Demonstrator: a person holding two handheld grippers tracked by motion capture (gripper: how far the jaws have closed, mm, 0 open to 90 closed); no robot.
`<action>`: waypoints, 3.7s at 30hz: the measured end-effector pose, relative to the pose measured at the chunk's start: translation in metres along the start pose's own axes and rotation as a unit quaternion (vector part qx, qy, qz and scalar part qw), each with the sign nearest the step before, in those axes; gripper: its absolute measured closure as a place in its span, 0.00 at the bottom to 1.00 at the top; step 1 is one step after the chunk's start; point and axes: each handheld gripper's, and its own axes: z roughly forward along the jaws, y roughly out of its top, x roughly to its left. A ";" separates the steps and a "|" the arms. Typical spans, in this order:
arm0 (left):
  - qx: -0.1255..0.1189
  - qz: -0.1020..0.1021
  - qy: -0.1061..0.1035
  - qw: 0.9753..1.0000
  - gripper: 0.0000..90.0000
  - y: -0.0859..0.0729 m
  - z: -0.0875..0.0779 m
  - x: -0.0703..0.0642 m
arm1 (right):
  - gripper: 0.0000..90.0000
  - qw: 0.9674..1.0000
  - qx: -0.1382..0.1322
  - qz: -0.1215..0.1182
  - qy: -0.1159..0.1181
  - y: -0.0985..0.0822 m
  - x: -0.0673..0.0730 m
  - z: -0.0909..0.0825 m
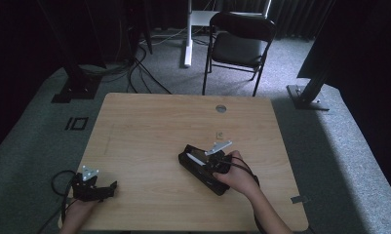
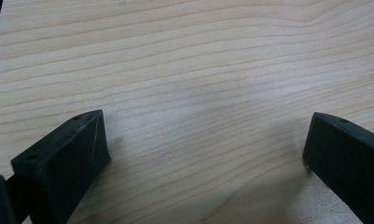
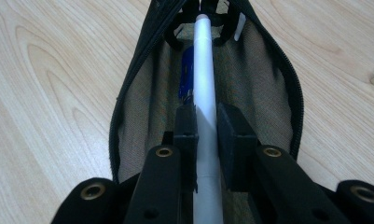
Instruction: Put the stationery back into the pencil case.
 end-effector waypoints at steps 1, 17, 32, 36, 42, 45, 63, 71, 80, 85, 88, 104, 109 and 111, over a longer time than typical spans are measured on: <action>0.000 0.000 0.000 1.000 0.00 0.000 0.000 0.000 | 0.87 1.000 0.001 0.002 0.000 0.001 0.000 0.001; 0.000 0.000 0.000 1.000 0.00 0.000 0.000 0.000 | 0.87 0.999 0.030 -0.007 0.010 0.005 0.004 0.017; 0.000 0.000 0.000 1.000 0.00 0.000 0.000 0.000 | 0.84 0.999 0.044 -0.003 0.028 0.006 0.005 0.023; 0.000 0.000 0.000 1.000 0.00 0.000 0.000 0.000 | 0.84 0.999 0.035 -0.002 0.025 0.007 0.004 0.017; 0.000 0.000 0.000 1.000 0.00 0.000 0.000 0.000 | 0.84 1.000 0.011 -0.003 0.023 0.009 0.002 0.003; 0.000 0.000 0.000 1.000 0.00 0.000 0.000 0.000 | 0.82 1.000 0.000 0.000 0.021 0.010 0.000 -0.004; 0.000 0.002 0.000 1.000 0.00 0.000 0.000 0.000 | 0.73 0.996 -0.083 0.032 -0.007 0.014 -0.016 -0.035; 0.000 0.001 0.000 1.000 0.00 0.000 0.000 0.000 | 0.71 0.993 -0.103 0.047 -0.041 0.016 -0.027 -0.037; 0.000 0.000 0.000 1.000 0.00 0.000 0.000 0.000 | 0.67 0.988 -0.116 0.070 -0.069 0.015 -0.043 -0.029; 0.000 0.000 0.000 1.000 0.00 0.000 0.000 0.000 | 0.65 0.986 -0.121 0.089 -0.073 0.015 -0.050 -0.027; 0.000 0.000 0.000 1.000 0.00 0.000 0.000 0.000 | 0.61 0.982 -0.130 0.107 -0.081 0.016 -0.059 -0.022; 0.000 0.000 0.000 1.000 0.00 0.000 0.000 0.000 | 0.41 0.978 -0.135 0.133 -0.087 0.019 -0.081 -0.003; 0.000 0.000 0.000 1.000 0.00 0.000 0.000 0.000 | 0.36 0.978 -0.137 0.132 -0.089 0.020 -0.088 0.005; 0.000 0.000 0.000 1.000 0.00 0.000 0.000 0.000 | 0.35 0.977 -0.133 0.138 -0.092 0.021 -0.091 0.009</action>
